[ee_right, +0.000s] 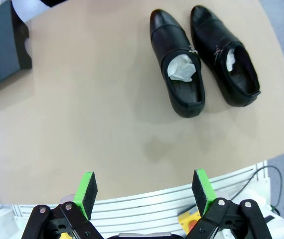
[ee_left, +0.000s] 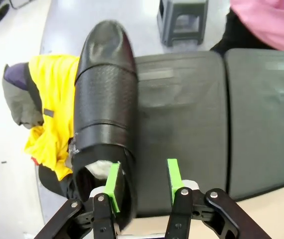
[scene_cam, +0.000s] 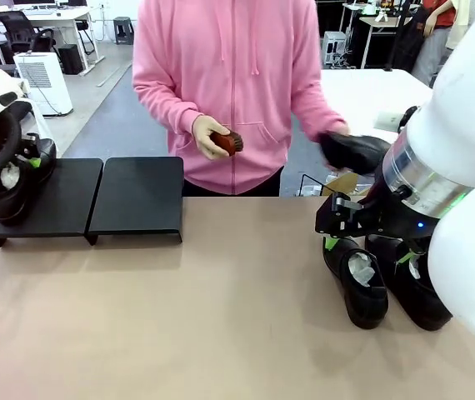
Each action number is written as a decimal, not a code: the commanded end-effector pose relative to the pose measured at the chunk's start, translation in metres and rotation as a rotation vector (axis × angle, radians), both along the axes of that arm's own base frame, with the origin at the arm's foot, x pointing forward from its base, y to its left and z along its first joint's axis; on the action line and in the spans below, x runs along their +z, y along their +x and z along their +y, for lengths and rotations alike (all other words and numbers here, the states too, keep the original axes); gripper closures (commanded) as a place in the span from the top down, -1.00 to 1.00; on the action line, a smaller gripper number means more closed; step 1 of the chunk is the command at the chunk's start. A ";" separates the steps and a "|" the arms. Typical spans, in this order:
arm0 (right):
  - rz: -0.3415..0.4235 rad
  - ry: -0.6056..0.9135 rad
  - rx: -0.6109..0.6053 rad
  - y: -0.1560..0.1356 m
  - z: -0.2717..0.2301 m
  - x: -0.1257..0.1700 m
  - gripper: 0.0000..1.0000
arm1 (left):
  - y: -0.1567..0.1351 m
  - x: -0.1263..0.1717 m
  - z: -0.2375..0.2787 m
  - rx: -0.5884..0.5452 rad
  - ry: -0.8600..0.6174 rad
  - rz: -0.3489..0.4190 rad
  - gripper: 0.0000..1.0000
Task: Organize the shoes by placing them on the stand.
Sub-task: Pick up one Shoe and place it in the middle of the table.
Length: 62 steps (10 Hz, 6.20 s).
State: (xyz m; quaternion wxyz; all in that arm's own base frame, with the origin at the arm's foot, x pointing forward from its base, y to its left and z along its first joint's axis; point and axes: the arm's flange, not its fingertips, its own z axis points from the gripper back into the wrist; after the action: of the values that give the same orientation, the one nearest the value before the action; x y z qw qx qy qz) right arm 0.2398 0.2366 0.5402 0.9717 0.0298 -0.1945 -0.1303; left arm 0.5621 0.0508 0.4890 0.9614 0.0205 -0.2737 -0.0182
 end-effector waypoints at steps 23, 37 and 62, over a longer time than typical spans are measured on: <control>0.213 0.111 0.038 0.077 -0.101 -0.125 1.00 | -0.161 0.000 -0.111 -0.207 -0.389 0.442 -0.04; 0.109 -0.124 0.237 0.122 -0.038 -0.206 1.00 | -0.161 0.000 -0.111 -0.207 -0.389 0.442 -0.04; -0.015 -0.038 0.257 0.071 0.124 -0.106 -1.00 | -0.161 0.000 -0.111 -0.207 -0.389 0.442 -0.04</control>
State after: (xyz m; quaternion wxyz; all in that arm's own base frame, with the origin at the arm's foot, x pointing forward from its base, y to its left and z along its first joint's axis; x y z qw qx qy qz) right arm 0.2861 0.3443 0.4441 0.9783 0.0328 -0.2045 0.0021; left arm 0.3987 -0.0613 0.4884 0.9768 -0.1968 -0.0524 -0.0654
